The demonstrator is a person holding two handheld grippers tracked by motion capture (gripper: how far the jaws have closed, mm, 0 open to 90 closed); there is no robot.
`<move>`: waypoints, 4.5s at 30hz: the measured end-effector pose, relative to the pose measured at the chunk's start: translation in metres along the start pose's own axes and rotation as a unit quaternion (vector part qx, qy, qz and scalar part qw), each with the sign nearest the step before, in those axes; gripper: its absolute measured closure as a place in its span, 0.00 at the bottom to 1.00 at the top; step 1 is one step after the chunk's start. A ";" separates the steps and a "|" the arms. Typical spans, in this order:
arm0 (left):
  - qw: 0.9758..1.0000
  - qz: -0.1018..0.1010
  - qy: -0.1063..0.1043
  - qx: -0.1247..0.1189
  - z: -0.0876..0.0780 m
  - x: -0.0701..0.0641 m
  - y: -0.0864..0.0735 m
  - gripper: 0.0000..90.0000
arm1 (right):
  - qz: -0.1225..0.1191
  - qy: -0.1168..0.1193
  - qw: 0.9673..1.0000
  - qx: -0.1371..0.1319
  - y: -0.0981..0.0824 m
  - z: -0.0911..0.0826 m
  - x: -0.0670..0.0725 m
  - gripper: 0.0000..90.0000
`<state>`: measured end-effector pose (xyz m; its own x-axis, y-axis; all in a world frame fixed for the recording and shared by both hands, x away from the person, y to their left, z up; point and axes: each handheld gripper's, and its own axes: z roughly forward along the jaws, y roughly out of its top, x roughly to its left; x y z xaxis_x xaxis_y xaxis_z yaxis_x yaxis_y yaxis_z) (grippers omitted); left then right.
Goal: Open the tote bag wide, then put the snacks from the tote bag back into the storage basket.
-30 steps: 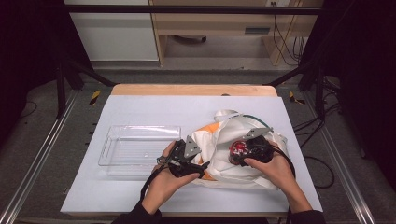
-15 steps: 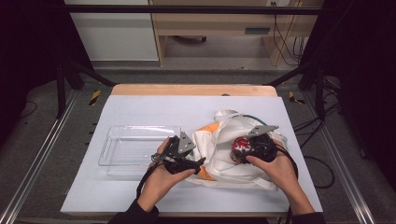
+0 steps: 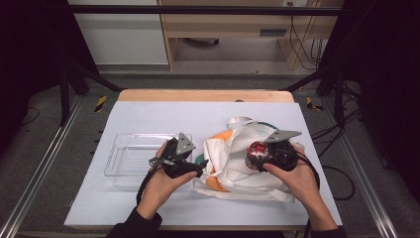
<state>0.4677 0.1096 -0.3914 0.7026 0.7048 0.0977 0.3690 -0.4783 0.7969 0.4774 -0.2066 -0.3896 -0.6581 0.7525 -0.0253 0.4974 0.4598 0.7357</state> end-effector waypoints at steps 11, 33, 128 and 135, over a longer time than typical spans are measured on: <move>0.999 -0.025 0.023 -0.001 -0.019 0.030 -0.004 0.14 | -0.006 -0.010 1.000 -0.009 0.010 -0.016 0.006 0.29; 0.989 -0.109 0.103 -0.012 -0.067 0.107 -0.036 0.12 | -0.018 -0.013 1.000 -0.013 0.072 -0.027 0.040 0.29; 0.982 -0.144 0.124 0.004 -0.088 0.142 -0.062 0.11 | -0.126 0.105 0.986 0.006 0.175 0.101 0.126 0.29; 0.982 -0.141 0.123 0.005 -0.087 0.142 -0.062 0.11 | -0.123 0.110 0.986 0.004 0.172 0.107 0.131 0.29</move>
<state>0.4916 0.2855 -0.3753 0.4036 0.9148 0.0164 0.5346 -0.2503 0.8072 0.5374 0.0211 -0.3384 -0.8654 0.4983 -0.0539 0.3122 0.6201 0.7197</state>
